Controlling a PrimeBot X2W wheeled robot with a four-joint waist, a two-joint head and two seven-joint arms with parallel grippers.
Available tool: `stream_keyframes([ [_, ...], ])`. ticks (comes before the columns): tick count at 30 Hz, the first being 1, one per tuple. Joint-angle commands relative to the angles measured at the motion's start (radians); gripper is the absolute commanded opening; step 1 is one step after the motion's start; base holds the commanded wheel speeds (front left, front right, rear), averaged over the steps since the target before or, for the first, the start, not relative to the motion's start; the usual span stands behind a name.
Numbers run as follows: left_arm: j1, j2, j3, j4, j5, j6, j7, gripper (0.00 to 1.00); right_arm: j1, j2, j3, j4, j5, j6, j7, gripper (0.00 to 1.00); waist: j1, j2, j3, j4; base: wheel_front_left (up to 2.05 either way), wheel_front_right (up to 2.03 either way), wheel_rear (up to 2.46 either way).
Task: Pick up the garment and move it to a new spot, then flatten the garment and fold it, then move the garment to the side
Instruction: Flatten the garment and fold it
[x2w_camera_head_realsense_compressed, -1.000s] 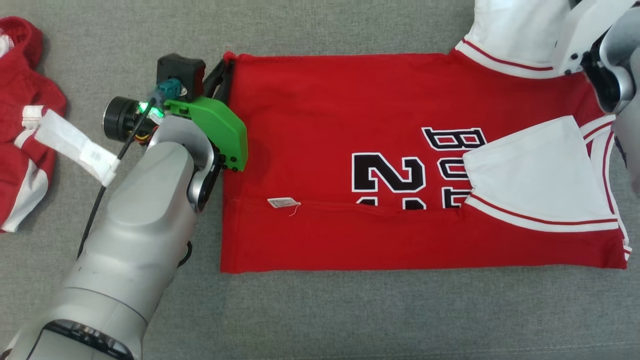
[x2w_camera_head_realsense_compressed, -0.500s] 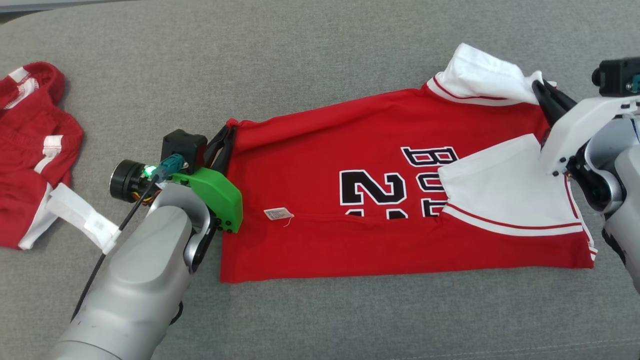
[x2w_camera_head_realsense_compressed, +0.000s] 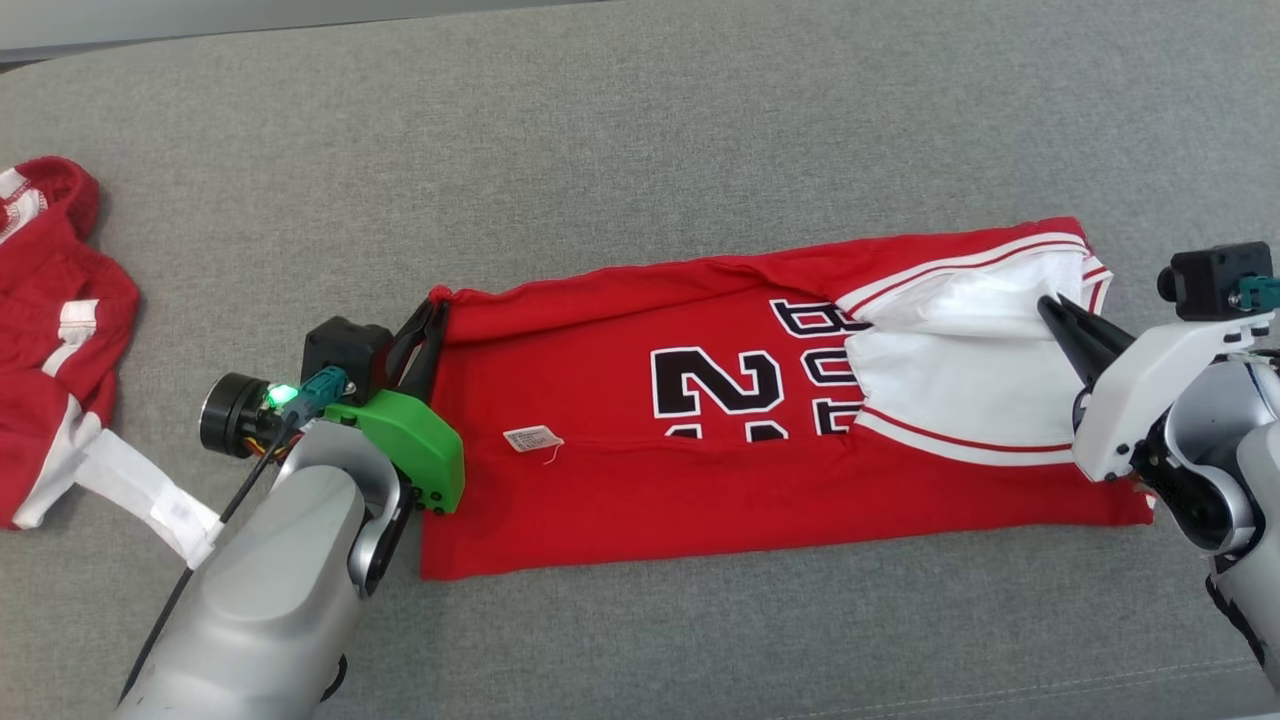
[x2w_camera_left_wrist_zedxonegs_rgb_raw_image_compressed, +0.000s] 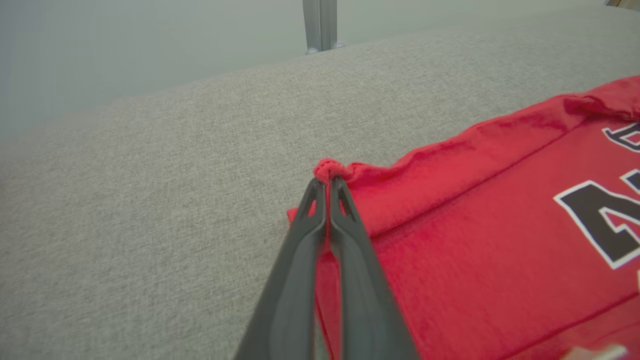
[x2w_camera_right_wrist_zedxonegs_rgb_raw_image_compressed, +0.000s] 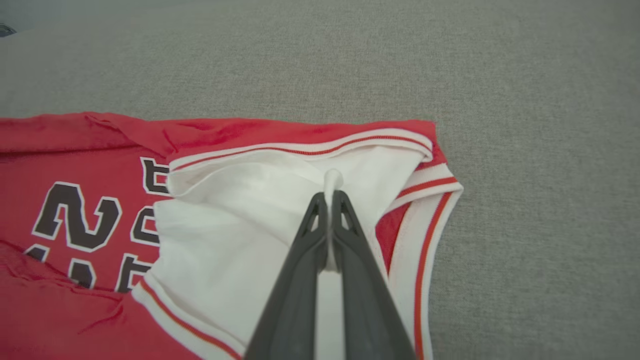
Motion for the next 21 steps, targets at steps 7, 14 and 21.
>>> stream_keyframes([
  [7, 0.053, 0.014, 0.049, -0.047, 0.014, 0.018, -0.008, 0.0, 0.128, 0.052, -0.102, -0.148, -0.078, -0.001, 0.102, 0.0, 0.0, -0.0001, -0.002, -0.009, 0.0, 0.0, 0.0],
  [14, 0.094, 0.017, 0.104, -0.086, 0.036, 0.021, -0.007, 0.0, 0.207, 0.096, -0.176, -0.244, -0.13, -0.001, 0.175, 0.0, 0.0, -0.0001, -0.005, -0.016, 0.0, 0.0, 0.0],
  [21, 0.139, 0.006, 0.159, -0.12, 0.063, 0.009, -0.007, 0.0, 0.256, 0.137, -0.234, -0.312, -0.162, -0.001, 0.202, 0.0, 0.0, -0.0001, -0.011, -0.02, 0.0, 0.0, 0.0],
])
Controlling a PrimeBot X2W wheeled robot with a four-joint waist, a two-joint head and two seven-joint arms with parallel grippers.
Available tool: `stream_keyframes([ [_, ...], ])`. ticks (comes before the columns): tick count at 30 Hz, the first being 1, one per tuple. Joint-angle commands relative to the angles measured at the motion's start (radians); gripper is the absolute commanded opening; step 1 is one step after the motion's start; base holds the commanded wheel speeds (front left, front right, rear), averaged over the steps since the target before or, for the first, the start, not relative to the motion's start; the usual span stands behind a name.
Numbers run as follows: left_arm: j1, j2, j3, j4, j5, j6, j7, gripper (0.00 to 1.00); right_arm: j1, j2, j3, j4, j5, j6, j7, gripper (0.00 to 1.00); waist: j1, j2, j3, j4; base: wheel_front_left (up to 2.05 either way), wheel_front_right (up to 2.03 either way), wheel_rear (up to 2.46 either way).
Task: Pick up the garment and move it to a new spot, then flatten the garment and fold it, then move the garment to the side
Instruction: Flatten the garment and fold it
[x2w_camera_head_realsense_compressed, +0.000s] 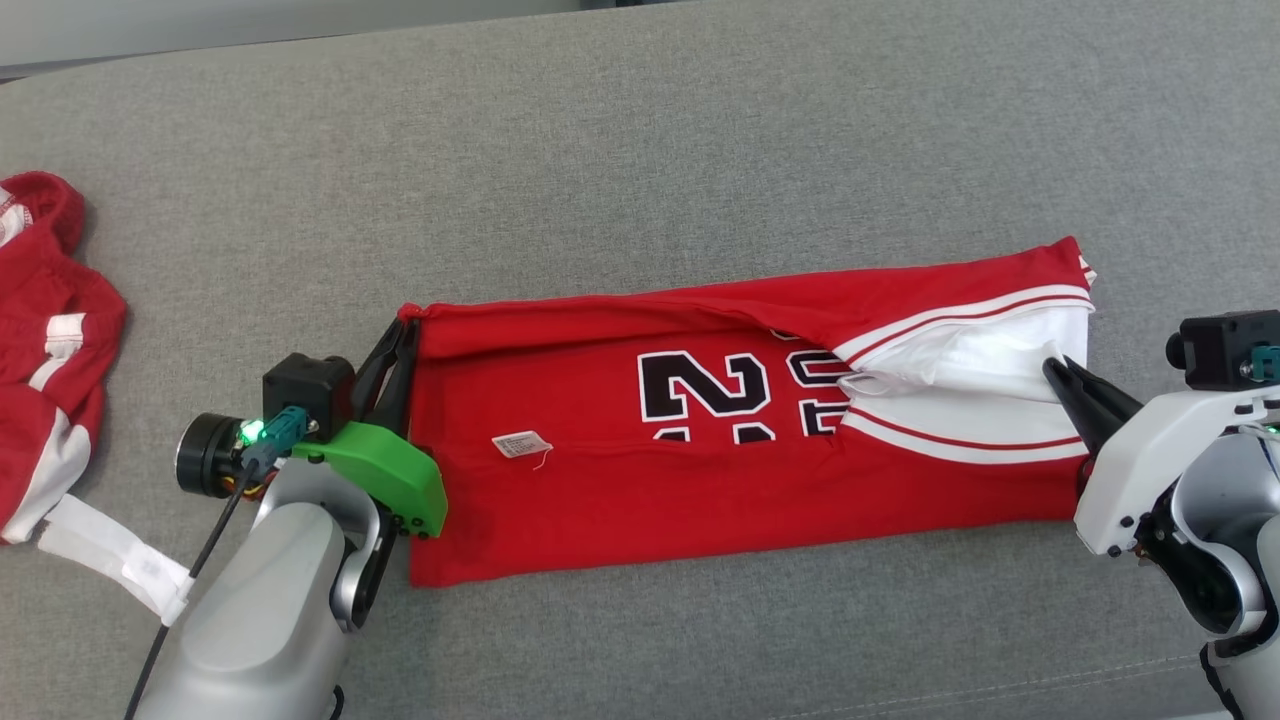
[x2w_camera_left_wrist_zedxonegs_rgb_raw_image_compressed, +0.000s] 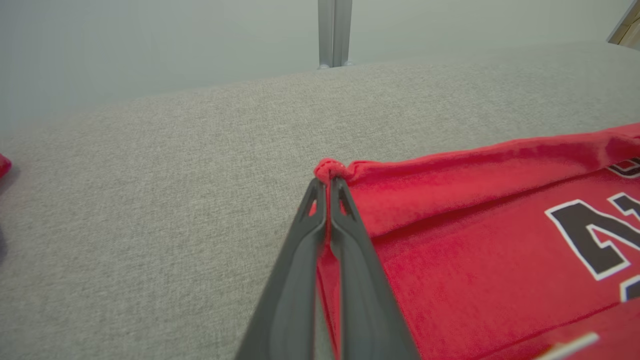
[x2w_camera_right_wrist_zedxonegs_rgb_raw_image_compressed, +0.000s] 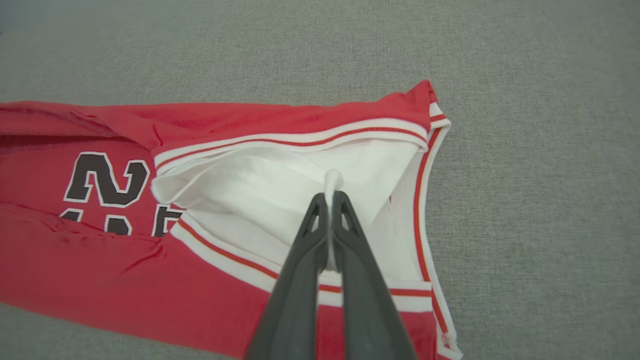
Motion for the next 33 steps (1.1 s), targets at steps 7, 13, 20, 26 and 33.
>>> stream_keyframes([
  [7, 0.052, -0.021, 0.042, 0.002, 0.03, -0.015, -0.003, 1.0, 0.057, 0.016, 0.004, -0.028, -0.022, -0.001, 0.064, 0.6, 0.0, 0.0, -0.009, 0.001, 0.0, 0.0, 0.0],
  [13, 0.093, -0.038, 0.107, -0.041, 0.045, -0.026, -0.003, 1.0, 0.079, 0.01, -0.002, -0.034, -0.047, -0.001, 0.069, 1.0, 0.0, 0.0, -0.029, 0.002, 0.0, 0.0, 0.0],
  [20, 0.227, -0.082, 0.291, -0.263, 0.072, -0.061, -0.002, 1.0, 0.093, 0.024, -0.035, -0.05, -0.061, -0.001, 0.058, 1.0, 0.0, 0.0, -0.076, 0.005, 0.0, 0.0, 0.0],
  [26, 0.37, -0.134, 0.43, -0.424, 0.126, -0.099, -0.002, 1.0, 0.098, 0.065, -0.083, -0.029, -0.071, -0.001, 0.046, 1.0, 0.0, 0.0, -0.134, 0.011, 0.0, 0.0, 0.0],
  [33, 0.49, -0.163, 0.506, -0.493, 0.172, -0.119, -0.002, 1.0, 0.054, 0.128, -0.174, 0.063, -0.094, -0.001, 0.024, 1.0, 0.0, 0.0, -0.175, 0.023, 0.0, 0.0, 0.0],
])
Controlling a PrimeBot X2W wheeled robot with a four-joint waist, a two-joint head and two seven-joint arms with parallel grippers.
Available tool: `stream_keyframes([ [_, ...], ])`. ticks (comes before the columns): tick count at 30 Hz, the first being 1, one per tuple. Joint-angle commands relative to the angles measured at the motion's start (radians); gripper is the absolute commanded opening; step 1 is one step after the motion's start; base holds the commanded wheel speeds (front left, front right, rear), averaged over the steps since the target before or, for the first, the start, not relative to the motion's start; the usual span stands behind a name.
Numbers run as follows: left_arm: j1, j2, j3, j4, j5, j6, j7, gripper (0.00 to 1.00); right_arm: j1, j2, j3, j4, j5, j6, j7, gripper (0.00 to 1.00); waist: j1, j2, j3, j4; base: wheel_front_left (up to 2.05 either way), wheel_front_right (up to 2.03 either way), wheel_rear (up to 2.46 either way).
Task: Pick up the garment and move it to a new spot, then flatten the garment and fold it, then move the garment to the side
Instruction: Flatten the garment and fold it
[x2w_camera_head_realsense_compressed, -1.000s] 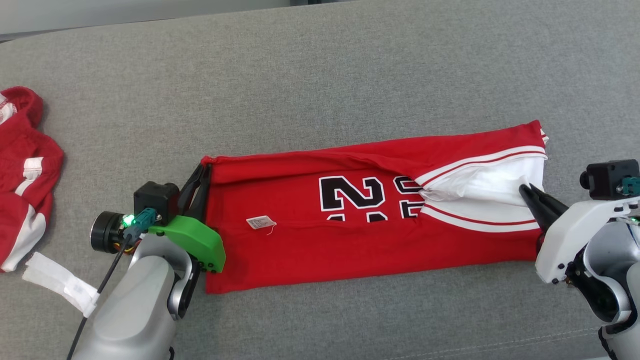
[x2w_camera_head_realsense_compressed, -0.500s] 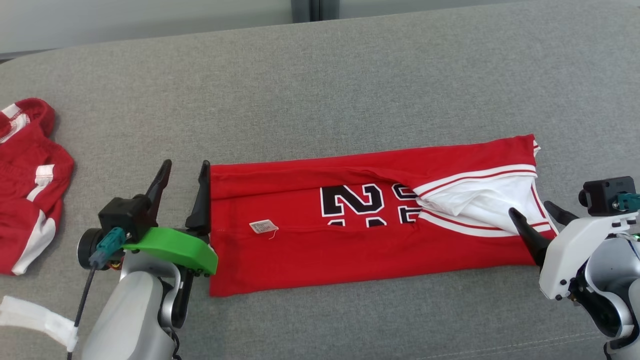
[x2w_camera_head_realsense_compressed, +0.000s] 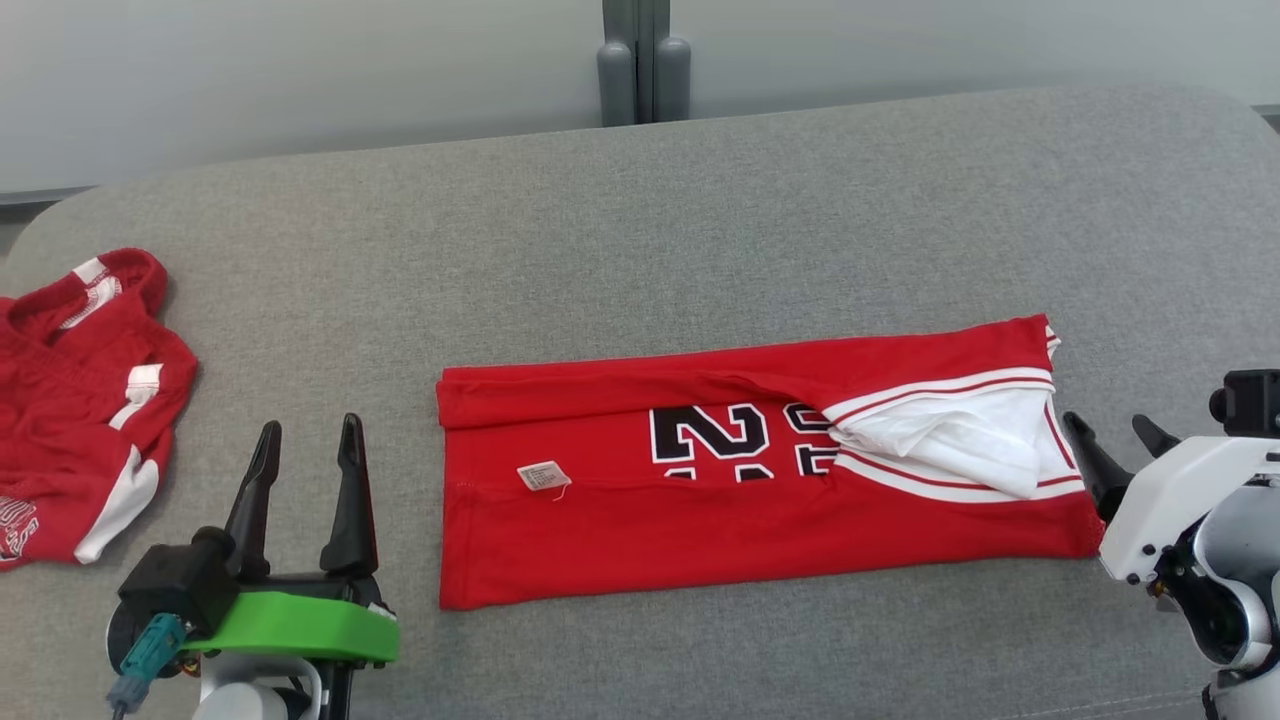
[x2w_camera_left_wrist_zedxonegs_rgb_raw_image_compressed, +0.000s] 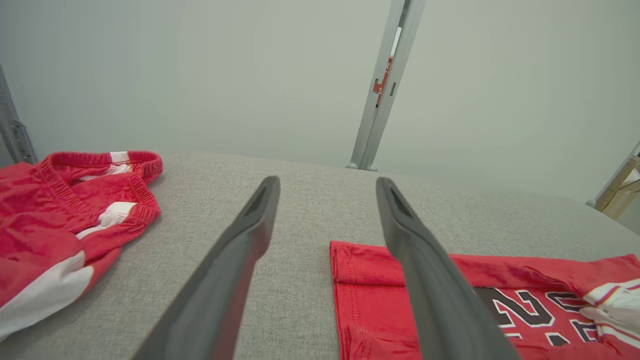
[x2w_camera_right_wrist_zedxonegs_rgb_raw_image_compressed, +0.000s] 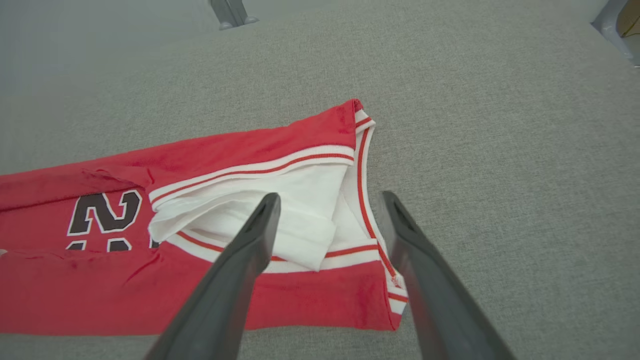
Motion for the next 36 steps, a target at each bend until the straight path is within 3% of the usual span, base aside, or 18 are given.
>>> stream_keyframes([
  [1, 0.02, 0.0, 0.014, -0.005, 0.016, -0.004, 0.0, 1.0, -0.025, 0.007, -0.013, 0.023, -0.008, -0.001, -0.006, 1.0, 0.0001, 0.0, -0.011, 0.011, 0.0, 0.0, 0.0],
  [11, 0.027, -0.015, 0.065, -0.009, 0.033, -0.011, 0.0, 1.0, -0.172, 0.029, -0.066, 0.254, -0.067, -0.001, 0.037, 1.0, 0.0001, 0.0, 0.011, 0.043, 0.0, 0.0, 0.0],
  [22, -0.014, -0.017, 0.049, 0.012, 0.045, -0.017, 0.0, 1.0, -0.293, 0.011, -0.067, 0.497, -0.133, -0.001, 0.07, 1.0, 0.0001, 0.0, 0.057, 0.094, 0.0, 0.0, 0.0],
  [31, -0.023, -0.015, 0.038, 0.011, 0.044, -0.018, 0.0, 1.0, -0.32, 0.018, -0.076, 0.613, -0.168, -0.001, 0.127, 1.0, 0.0001, 0.0, 0.077, 0.127, 0.0, 0.0, 0.0],
  [32, -0.022, -0.014, 0.039, 0.011, 0.042, -0.018, 0.0, 1.0, -0.323, 0.019, -0.075, 0.614, -0.17, -0.001, 0.125, 0.7, 0.0001, 0.0, 0.078, 0.127, 0.0, 0.0, 0.0],
  [33, -0.021, -0.013, 0.039, 0.01, 0.041, -0.018, 0.0, 1.0, -0.329, 0.016, -0.082, 0.612, -0.174, -0.001, 0.113, 0.03, 0.0001, 0.0, 0.078, 0.127, 0.0, 0.0, 0.0],
  [36, -0.016, -0.01, 0.043, 0.011, 0.038, -0.018, 0.0, 1.0, -0.34, -0.002, -0.095, 0.603, -0.194, -0.001, 0.099, 0.0, 0.0001, 0.0, 0.076, 0.123, 0.0, 0.0, 0.0],
])
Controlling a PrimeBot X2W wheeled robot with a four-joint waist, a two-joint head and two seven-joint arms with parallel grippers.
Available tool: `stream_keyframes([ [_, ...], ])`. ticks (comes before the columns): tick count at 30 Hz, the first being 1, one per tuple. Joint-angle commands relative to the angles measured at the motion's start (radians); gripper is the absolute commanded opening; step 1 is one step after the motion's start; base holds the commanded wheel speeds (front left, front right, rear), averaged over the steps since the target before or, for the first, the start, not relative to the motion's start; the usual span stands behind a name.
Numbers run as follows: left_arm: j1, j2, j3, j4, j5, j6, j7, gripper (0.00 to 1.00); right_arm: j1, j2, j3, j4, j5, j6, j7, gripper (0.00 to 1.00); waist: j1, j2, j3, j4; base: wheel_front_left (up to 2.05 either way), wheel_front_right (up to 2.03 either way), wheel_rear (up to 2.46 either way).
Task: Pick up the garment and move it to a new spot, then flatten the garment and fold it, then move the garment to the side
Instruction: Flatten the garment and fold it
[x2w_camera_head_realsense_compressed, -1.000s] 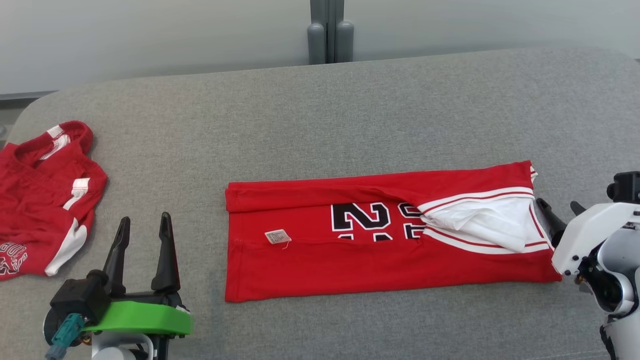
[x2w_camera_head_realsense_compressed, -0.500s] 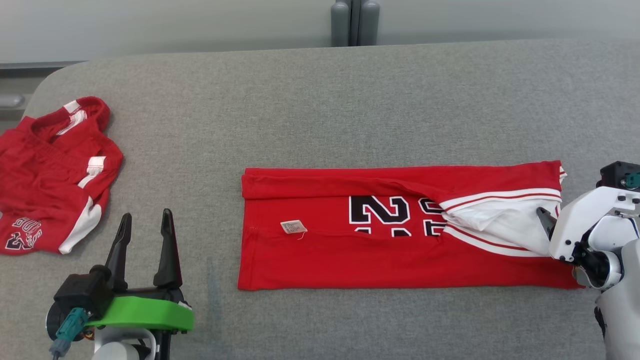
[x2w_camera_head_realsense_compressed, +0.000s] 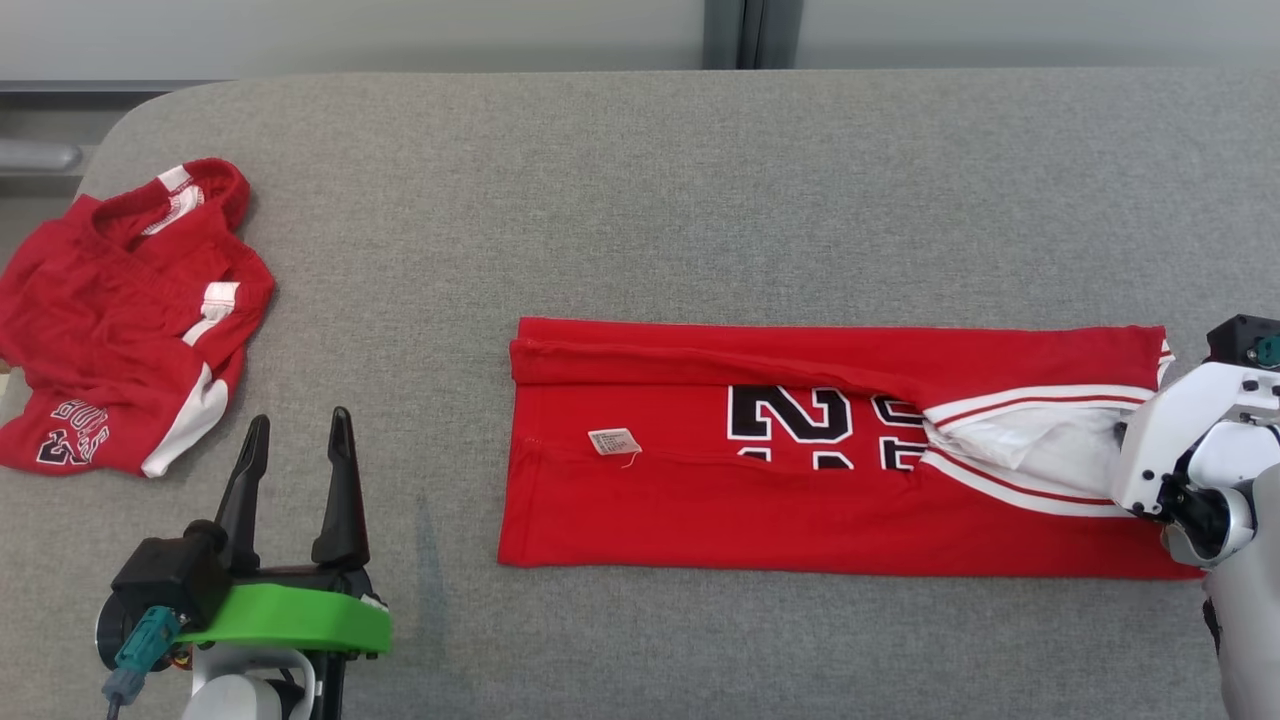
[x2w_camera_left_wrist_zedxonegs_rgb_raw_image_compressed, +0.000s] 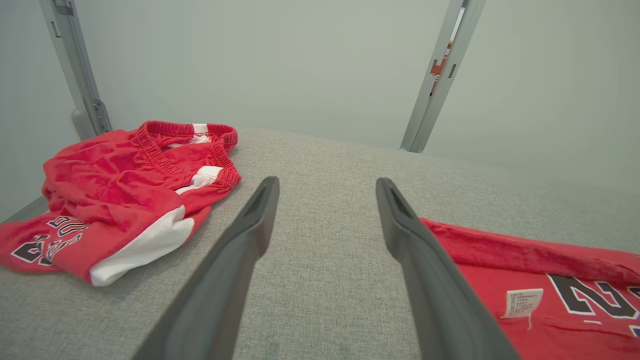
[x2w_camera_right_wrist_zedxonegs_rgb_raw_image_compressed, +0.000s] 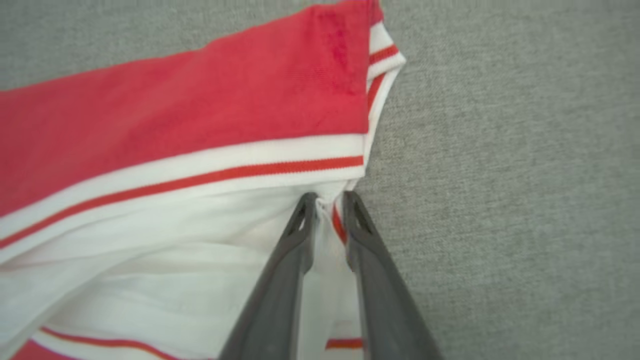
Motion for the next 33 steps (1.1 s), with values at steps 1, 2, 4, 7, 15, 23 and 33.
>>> stream_keyframes([
  [1, -0.006, 0.006, 0.004, 0.001, -0.003, -0.004, 0.0, 1.0, 0.001, -0.015, -0.014, 0.005, -0.02, -0.003, -0.01, 0.0, 0.0, 0.0, -0.002, -0.004, 0.0, 0.0, 0.0],
  [2, -0.007, 0.005, 0.003, 0.001, -0.003, -0.004, 0.0, 1.0, -0.001, -0.026, -0.026, -0.002, -0.029, -0.003, -0.015, 0.0, 0.0, 0.0, -0.003, -0.005, 0.0, 0.0, 0.0],
  [4, -0.008, 0.006, 0.002, 0.002, -0.002, -0.004, 0.0, 1.0, -0.002, -0.043, -0.054, -0.02, -0.045, -0.003, -0.024, 0.0, 0.0, 0.0, -0.006, -0.009, 0.0, 0.0, 0.0],
  [7, -0.009, 0.005, 0.002, 0.001, -0.004, -0.004, 0.0, 1.0, 0.009, -0.06, -0.099, -0.056, -0.069, -0.002, -0.03, 0.0, 0.0, 0.0, -0.01, -0.016, 0.0, 0.0, 0.0],
  [15, 0.003, 0.001, -0.004, 0.002, -0.007, -0.004, 0.0, 1.0, 0.057, -0.095, -0.204, -0.211, -0.119, -0.002, 0.004, 0.0, 0.0, 0.0, -0.02, -0.039, 0.0, 0.0, 0.0],
  [23, 0.018, -0.001, -0.012, 0.013, -0.008, -0.004, 0.0, 1.0, 0.121, -0.04, -0.074, -0.378, -0.076, -0.002, 0.092, 0.0, 0.0, 0.0, -0.051, -0.041, 0.0, 0.0, 0.0],
  [33, 0.034, 0.002, -0.013, 0.017, -0.017, -0.004, 0.0, 1.0, 0.074, 0.005, 0.335, -0.487, 0.024, -0.002, 0.146, 0.0, 0.0, 0.0, -0.08, -0.024, 0.0, 0.0, 0.0],
])
